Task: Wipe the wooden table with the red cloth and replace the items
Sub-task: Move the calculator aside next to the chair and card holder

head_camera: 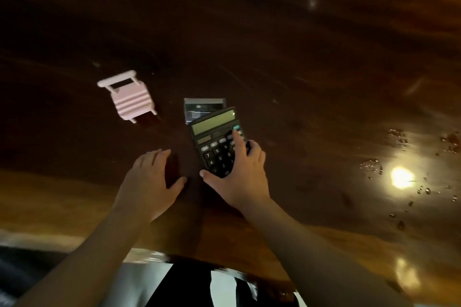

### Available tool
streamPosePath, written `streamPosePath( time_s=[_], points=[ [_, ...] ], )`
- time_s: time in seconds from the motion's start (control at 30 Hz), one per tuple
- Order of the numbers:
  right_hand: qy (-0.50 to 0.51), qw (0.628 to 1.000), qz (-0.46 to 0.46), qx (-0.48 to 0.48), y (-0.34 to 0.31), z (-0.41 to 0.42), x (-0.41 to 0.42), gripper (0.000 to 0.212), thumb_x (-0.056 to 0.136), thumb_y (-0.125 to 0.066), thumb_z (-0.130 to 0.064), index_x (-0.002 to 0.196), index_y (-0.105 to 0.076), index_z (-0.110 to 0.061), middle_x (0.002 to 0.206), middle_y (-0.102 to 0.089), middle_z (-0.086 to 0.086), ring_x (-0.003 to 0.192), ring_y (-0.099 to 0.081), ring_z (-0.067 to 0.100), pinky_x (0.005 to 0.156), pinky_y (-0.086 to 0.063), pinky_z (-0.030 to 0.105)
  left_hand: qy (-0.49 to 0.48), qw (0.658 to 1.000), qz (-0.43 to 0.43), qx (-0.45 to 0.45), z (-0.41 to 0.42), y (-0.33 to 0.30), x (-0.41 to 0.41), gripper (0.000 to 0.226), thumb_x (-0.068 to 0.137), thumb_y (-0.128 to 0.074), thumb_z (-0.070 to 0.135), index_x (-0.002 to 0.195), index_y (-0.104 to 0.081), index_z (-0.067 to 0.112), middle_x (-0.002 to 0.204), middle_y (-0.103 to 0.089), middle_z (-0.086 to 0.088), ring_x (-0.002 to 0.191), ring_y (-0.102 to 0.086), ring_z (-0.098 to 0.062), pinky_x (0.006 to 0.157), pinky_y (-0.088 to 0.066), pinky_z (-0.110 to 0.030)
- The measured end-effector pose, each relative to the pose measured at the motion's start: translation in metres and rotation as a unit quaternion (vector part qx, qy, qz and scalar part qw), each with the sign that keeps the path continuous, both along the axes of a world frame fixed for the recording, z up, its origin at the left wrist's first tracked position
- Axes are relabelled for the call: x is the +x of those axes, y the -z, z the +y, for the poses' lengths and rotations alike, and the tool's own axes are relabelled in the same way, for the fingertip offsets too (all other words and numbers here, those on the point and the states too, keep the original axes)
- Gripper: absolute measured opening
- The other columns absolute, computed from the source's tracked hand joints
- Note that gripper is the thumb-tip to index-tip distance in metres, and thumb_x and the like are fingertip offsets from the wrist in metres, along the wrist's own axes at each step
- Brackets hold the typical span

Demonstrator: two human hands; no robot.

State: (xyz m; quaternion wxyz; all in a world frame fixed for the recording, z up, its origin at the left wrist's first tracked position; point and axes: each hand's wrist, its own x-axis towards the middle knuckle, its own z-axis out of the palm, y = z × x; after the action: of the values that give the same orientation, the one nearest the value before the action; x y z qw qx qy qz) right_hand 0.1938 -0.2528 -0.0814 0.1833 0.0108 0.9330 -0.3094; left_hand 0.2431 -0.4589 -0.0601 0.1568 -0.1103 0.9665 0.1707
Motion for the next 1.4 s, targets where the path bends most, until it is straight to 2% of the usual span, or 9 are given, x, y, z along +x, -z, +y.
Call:
streamPosePath(
  time_s=[0.3,0.6,0.77,0.93,1.07,1.2,1.4],
  points=[
    [-0.073,0.997,0.019,0.011,0.009,-0.070,0.012,0.113,0.062,-0.069,-0.077,0.152,-0.011,-0.043,0.153,-0.024,0.011,0.139,-0.020,0.031,0.105,-0.040,0.054,-0.039,0.999,0.000,-0.009,-0.048,0.006,0.020,0.077,0.082,-0.064,0.057,0.143,-0.040,0.016,0.141,-0.050,-0.011,0.132,-0.042,-0.030,0.103,-0.042,-0.047],
    [-0.099,0.993,0.015,0.058,0.019,-0.076,0.017,0.116,0.067,-0.073,-0.071,0.155,-0.006,-0.036,0.157,-0.020,0.016,0.143,-0.019,0.038,0.115,-0.031,0.057,-0.035,0.999,-0.006,0.013,-0.044,0.011,0.016,0.078,0.081,-0.066,0.058,0.142,-0.038,0.019,0.141,-0.049,-0.008,0.130,-0.043,-0.028,0.101,-0.042,-0.046],
    [-0.092,0.995,0.007,0.040,0.022,-0.073,0.020,0.121,0.069,-0.075,-0.070,0.157,0.001,-0.035,0.164,-0.013,0.016,0.149,-0.010,0.038,0.118,-0.019,0.055,-0.025,0.999,-0.004,0.022,-0.038,0.009,0.014,0.076,0.079,-0.066,0.059,0.139,-0.038,0.024,0.136,-0.052,-0.005,0.124,-0.048,-0.026,0.098,-0.045,-0.047],
    [-0.098,0.995,-0.020,0.020,0.016,-0.063,0.018,0.125,0.070,-0.074,-0.072,0.157,0.008,-0.036,0.169,-0.005,0.012,0.153,-0.002,0.032,0.119,-0.016,0.053,-0.027,0.999,-0.006,0.025,-0.038,0.005,0.013,0.066,0.081,-0.063,0.060,0.133,-0.045,0.024,0.123,-0.054,-0.001,0.109,-0.048,-0.016,0.085,-0.047,-0.036],
    [-0.077,0.997,-0.023,0.012,0.003,-0.035,0.020,0.110,0.077,-0.068,-0.068,0.157,0.001,-0.037,0.168,-0.013,0.005,0.152,-0.007,0.028,0.117,-0.023,0.054,0.004,0.999,-0.009,0.045,-0.030,-0.004,0.012,0.059,0.084,-0.061,0.059,0.131,-0.049,0.025,0.119,-0.053,0.002,0.103,-0.042,-0.008,0.081,-0.041,-0.030],
    [-0.066,0.998,-0.019,0.003,-0.023,0.001,0.029,0.096,0.080,-0.062,-0.069,0.155,-0.011,-0.038,0.159,-0.031,-0.005,0.145,-0.025,0.019,0.108,-0.039,0.048,-0.001,0.998,-0.018,0.066,-0.017,-0.025,0.021,0.061,0.085,-0.062,0.055,0.137,-0.047,0.026,0.126,-0.055,0.002,0.112,-0.049,-0.015,0.084,-0.043,-0.034],
    [-0.142,0.990,0.000,-0.012,-0.070,0.041,0.048,0.089,0.077,-0.055,-0.078,0.153,-0.031,-0.038,0.151,-0.043,-0.011,0.136,-0.037,0.013,0.097,-0.039,0.033,-0.064,0.993,0.025,0.094,0.003,-0.063,0.064,0.065,0.086,-0.066,0.050,0.143,-0.046,0.025,0.131,-0.056,0.000,0.119,-0.050,-0.018,0.089,-0.043,-0.036]
  ],
)
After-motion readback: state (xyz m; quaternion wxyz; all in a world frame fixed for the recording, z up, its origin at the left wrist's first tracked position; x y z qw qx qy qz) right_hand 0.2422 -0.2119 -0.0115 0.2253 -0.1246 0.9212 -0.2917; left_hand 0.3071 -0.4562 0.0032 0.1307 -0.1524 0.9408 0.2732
